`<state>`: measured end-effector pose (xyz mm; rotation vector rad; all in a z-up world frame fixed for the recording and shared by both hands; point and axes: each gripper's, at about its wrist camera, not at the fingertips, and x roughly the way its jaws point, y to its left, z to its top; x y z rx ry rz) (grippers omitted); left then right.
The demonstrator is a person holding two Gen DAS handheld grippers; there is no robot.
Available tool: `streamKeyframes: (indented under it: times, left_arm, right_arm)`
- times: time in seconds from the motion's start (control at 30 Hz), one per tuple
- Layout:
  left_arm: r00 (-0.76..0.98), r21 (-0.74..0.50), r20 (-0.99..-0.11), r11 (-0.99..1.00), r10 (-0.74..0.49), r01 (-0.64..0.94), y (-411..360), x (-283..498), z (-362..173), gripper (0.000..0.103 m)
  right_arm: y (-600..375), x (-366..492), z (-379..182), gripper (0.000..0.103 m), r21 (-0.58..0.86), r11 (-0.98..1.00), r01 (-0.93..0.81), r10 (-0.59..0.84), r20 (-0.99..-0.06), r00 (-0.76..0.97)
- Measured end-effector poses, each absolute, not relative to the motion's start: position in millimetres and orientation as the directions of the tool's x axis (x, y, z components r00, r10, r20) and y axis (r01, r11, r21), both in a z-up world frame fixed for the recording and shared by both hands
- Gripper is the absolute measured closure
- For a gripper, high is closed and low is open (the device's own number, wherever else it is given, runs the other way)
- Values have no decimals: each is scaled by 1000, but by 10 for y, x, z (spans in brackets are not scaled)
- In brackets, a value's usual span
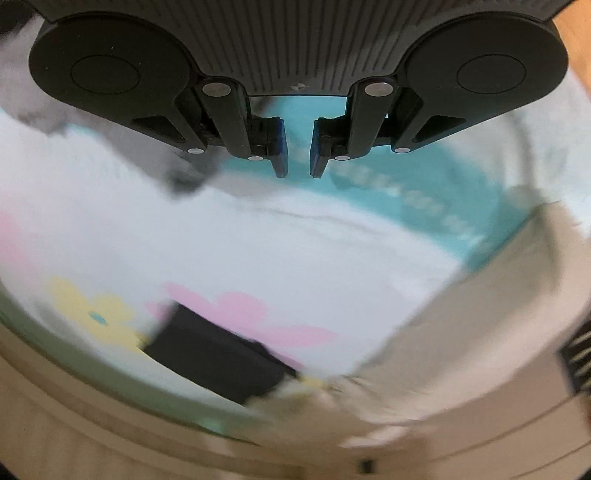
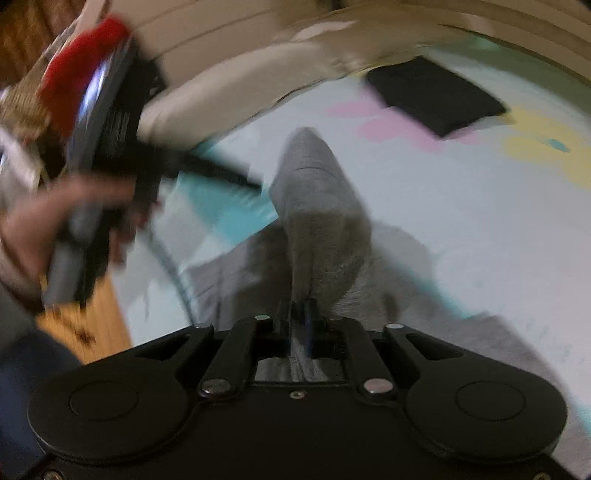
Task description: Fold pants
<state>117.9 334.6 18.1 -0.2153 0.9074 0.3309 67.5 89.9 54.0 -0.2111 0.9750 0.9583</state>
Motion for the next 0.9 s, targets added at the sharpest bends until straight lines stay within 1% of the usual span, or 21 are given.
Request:
streamKeyframes:
  times: [0.07, 0.13, 0.17, 0.27, 0.3, 0.33, 0.4, 0.43, 0.47, 0.5, 0.53, 0.57, 0.6, 0.63, 0.7, 0.73, 0.8, 0.9]
  left_arm:
    - [588, -41, -780, 921, 213, -388, 3379, 1118, 248, 90]
    - [615, -49, -761, 926, 208, -375, 3350, 1096, 327, 90]
    - [626, -60, -757, 934, 189, -353, 3310, 1097, 336, 90]
    - [633, -114, -771, 963, 70, -245, 3157, 1167, 300, 90]
    - [628, -135, -778, 971, 19, -197, 3083, 1198, 276, 90]
    - [620, -146, -784, 976, -14, -163, 3034, 1224, 243, 90]
    - [586, -143, -809, 983, -50, -112, 2921, 1255, 153, 90]
    - [562, -127, -825, 987, -48, -103, 2874, 1284, 103, 90]
    - [541, -105, -840, 990, -36, -97, 2831, 1309, 53, 90]
    - [529, -87, -848, 992, -26, -91, 2800, 1300, 25, 90]
    - [520, -70, -854, 994, -17, -83, 2773, 1306, 0, 90]
    - [514, -61, -857, 995, -12, -79, 2759, 1305, -13, 90]
    - [510, -59, -860, 995, -11, -78, 2762, 1302, -21, 90]
    - [507, -61, -862, 995, -12, -79, 2769, 1290, -30, 90]
    - [498, -68, -867, 994, -19, -82, 2790, 1261, -53, 90]
    - [491, -73, -871, 994, -23, -82, 2795, 1266, -71, 89]
    - [481, -77, -877, 993, -26, -87, 2782, 1249, -96, 90]
    - [475, -60, -880, 994, -11, -88, 2729, 1251, -114, 89]
  right_arm:
    - [1075, 489, 352, 97, 240, 568, -787, 570, -805, 166]
    - [1230, 352, 157, 97, 231, 560, -796, 545, -826, 143]
    - [1305, 269, 59, 97, 213, 553, -805, 526, -839, 140]
    - [1350, 100, -88, 96, 178, 567, -805, 505, -847, 168]
    - [1330, 72, -74, 93, 170, 573, -802, 508, -841, 185]
    - [1301, 49, -42, 87, 175, 575, -799, 514, -837, 187]
    - [1176, 34, 45, 86, 201, 587, -784, 531, -827, 186]
    - [1081, 25, 96, 84, 202, 600, -774, 532, -824, 197]
    - [957, 28, 147, 80, 194, 614, -765, 527, -823, 214]
    - [842, 36, 199, 65, 178, 632, -754, 516, -823, 238]
    - [716, 48, 236, 46, 160, 656, -738, 502, -822, 268]
    - [551, 64, 275, 38, 140, 685, -715, 485, -820, 305]
    - [413, 71, 299, 26, 123, 709, -694, 471, -815, 338]
    - [231, 82, 330, 23, 95, 741, -665, 447, -808, 383]
    - [-110, 152, 373, 22, 36, 800, -598, 378, -806, 457]
    - [-306, 210, 372, 18, 6, 832, -555, 329, -810, 485]
    - [-601, 304, 362, 17, -33, 880, -474, 247, -821, 515]
    - [-1083, 458, 267, 17, -50, 948, -315, 129, -844, 521]
